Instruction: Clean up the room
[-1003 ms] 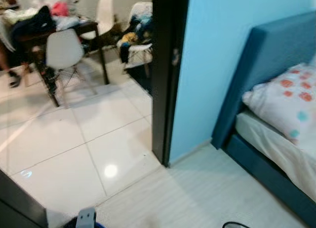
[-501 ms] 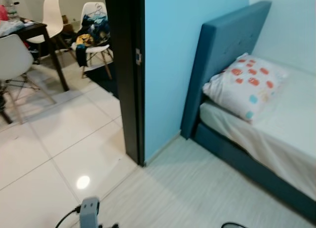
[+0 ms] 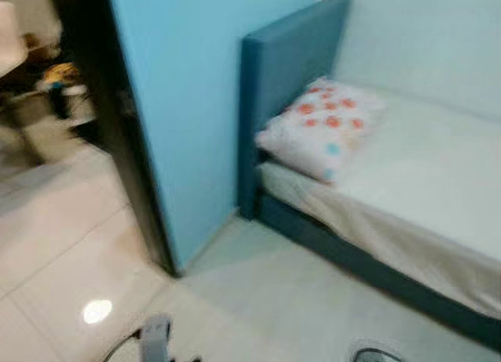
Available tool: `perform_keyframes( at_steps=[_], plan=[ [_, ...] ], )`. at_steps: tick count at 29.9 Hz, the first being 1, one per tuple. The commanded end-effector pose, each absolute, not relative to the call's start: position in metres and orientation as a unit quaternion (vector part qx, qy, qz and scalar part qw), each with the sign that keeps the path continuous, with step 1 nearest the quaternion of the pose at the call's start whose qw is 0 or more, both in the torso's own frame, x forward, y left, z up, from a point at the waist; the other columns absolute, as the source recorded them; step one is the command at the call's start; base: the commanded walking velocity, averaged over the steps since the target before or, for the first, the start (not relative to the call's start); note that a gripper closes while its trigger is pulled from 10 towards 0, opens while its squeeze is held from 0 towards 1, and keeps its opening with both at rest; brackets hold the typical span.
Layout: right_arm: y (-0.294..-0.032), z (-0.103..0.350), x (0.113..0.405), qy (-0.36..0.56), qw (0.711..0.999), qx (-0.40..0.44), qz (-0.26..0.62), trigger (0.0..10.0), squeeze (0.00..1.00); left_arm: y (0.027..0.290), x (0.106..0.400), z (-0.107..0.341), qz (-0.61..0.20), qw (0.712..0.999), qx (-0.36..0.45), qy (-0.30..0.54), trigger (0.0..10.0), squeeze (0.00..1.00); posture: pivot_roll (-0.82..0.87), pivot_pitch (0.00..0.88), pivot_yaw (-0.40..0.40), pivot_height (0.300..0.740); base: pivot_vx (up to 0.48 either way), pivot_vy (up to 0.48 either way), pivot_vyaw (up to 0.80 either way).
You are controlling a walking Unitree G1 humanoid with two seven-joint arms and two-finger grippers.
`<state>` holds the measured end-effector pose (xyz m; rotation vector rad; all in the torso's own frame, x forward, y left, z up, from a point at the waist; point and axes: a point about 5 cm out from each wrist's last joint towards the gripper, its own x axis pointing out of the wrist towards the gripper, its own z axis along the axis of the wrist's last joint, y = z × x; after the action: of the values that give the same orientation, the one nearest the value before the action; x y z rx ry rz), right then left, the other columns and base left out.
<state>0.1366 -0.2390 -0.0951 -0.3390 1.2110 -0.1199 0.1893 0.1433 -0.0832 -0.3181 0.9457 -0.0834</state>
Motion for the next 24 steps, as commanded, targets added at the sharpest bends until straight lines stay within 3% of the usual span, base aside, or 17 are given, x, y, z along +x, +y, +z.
perform_keyframes(
  at_steps=[1, 7, 11, 21, 24],
  plan=[
    [-0.241, -0.098, 0.127, 0.581, 0.795, -0.166, -0.053, 10.0, 0.00, 0.131, 0.190, -0.083, -0.045, 0.875, -0.148, 0.459, 10.0, 0.00, -0.01, 0.081, 0.019, 0.740, 0.000, -0.480, -0.80],
    [-0.242, -0.097, 0.127, 0.581, 0.795, -0.168, -0.053, 10.0, 0.00, 0.113, 0.195, -0.080, -0.053, 0.875, -0.149, 0.457, 10.0, 0.00, -0.02, 0.077, 0.021, 0.740, 0.000, -0.480, -0.80],
    [-0.242, -0.097, 0.128, 0.580, 0.796, -0.167, -0.053, 10.0, 0.00, 0.116, 0.194, -0.081, -0.052, 0.875, -0.149, 0.457, 10.0, 0.00, -0.02, 0.078, 0.020, 0.740, 0.000, -0.480, -0.80],
    [-0.239, -0.096, 0.132, 0.566, 0.807, -0.165, -0.039, 10.0, 0.00, 0.132, 0.191, -0.082, -0.041, 0.879, -0.148, 0.451, 10.0, 0.00, -0.01, 0.089, 0.024, 0.740, 0.000, -0.480, 0.00],
    [-0.239, -0.097, 0.132, 0.568, 0.805, -0.167, -0.036, 10.0, 0.00, 0.132, 0.191, -0.083, -0.040, 0.880, -0.147, 0.451, 10.0, 0.00, -0.02, 0.090, 0.026, 0.740, 0.000, -0.480, 0.76]
  ],
)
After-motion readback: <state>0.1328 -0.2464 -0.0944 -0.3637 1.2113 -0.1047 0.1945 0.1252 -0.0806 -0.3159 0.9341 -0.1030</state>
